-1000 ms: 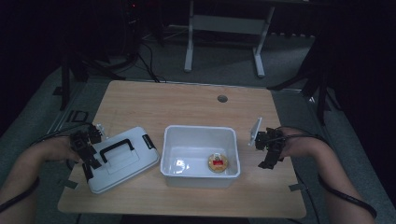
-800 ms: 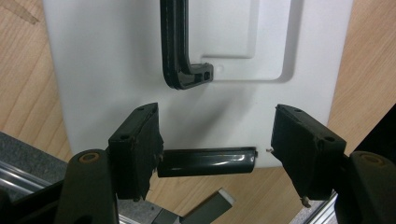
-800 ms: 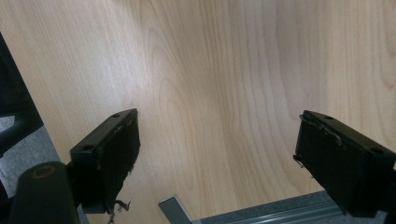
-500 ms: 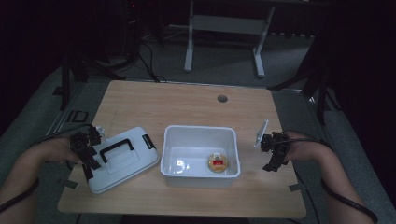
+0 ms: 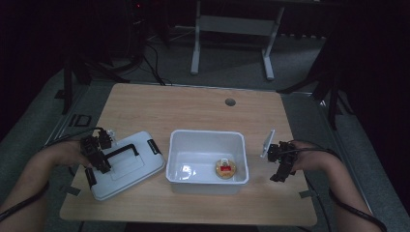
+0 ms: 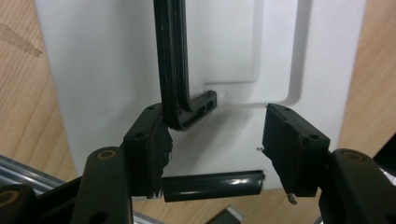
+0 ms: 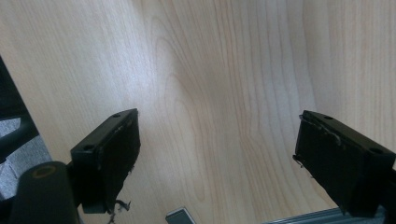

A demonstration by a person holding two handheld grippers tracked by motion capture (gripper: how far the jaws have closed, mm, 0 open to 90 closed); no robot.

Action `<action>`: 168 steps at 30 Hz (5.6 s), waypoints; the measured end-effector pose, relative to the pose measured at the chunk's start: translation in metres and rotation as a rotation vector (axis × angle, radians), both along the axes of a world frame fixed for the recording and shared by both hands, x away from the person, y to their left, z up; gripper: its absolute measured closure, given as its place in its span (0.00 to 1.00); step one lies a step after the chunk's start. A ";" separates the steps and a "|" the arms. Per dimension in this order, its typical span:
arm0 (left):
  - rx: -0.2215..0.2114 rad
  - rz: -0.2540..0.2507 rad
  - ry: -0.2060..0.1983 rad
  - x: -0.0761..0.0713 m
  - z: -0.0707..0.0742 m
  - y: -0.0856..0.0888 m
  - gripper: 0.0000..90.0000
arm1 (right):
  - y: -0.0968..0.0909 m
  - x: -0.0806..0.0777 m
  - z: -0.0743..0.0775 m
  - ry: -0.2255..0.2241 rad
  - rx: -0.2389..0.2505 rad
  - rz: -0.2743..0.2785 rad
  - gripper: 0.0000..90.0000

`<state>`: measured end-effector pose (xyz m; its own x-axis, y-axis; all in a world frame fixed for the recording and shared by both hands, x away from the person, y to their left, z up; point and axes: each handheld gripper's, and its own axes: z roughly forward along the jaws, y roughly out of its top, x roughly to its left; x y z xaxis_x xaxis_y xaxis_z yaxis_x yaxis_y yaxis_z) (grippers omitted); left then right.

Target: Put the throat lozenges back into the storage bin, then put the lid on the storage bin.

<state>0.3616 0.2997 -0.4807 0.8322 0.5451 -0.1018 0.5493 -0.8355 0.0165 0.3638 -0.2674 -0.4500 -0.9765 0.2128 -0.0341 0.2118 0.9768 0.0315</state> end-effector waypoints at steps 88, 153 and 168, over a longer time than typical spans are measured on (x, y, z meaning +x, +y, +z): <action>0.050 -0.032 -0.103 -0.016 0.115 -0.010 0.93 | -0.007 -0.002 -0.021 0.011 -0.008 -0.028 0.16; -0.025 -0.481 -0.149 0.016 0.149 -0.241 0.93 | -0.013 -0.005 -0.024 0.014 -0.012 -0.027 0.16; -0.036 -0.529 -0.119 0.013 0.135 -0.279 0.93 | -0.012 -0.005 -0.027 0.012 -0.019 -0.023 0.16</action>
